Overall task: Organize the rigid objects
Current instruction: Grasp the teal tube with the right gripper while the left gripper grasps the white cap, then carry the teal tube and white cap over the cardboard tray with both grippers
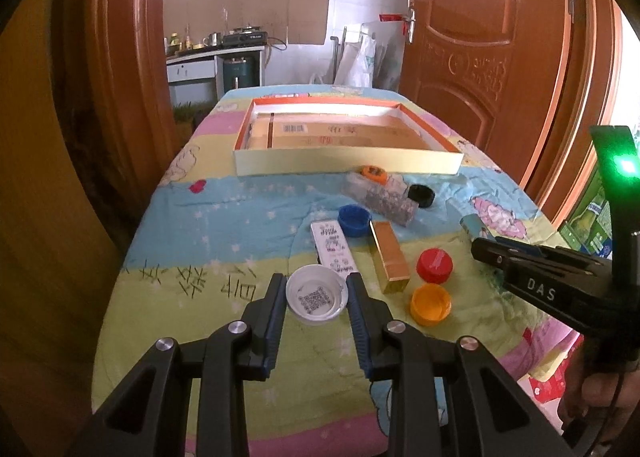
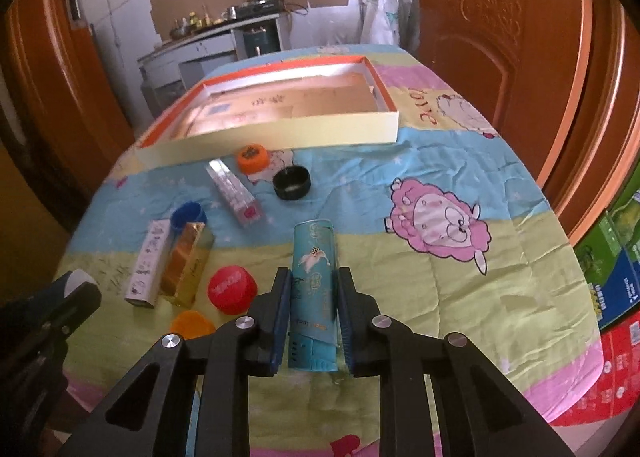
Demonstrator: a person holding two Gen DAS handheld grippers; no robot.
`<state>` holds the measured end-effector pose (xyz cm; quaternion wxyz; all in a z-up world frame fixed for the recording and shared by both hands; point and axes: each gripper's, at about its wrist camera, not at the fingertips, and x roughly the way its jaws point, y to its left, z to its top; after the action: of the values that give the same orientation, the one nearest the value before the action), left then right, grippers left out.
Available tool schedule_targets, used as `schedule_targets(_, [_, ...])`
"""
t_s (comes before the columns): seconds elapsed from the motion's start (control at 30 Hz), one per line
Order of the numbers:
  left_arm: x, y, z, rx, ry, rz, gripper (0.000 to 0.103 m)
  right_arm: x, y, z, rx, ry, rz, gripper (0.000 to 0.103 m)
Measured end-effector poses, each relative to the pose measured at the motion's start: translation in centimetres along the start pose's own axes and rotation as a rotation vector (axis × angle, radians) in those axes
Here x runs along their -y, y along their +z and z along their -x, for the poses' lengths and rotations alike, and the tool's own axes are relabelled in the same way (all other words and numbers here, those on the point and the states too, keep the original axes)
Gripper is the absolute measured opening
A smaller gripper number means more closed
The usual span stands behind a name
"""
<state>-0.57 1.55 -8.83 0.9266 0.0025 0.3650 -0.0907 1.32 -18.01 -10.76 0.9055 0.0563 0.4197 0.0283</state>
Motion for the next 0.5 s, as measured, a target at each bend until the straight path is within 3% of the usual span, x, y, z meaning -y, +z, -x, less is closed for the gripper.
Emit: schedule_targets(0.5, [1.1, 5.5, -0.7, 0.029, -0.026, -0.012, 0.031, 0.2, 3.6, 3.1, 0.092, 0.055, 0.006, 0.022])
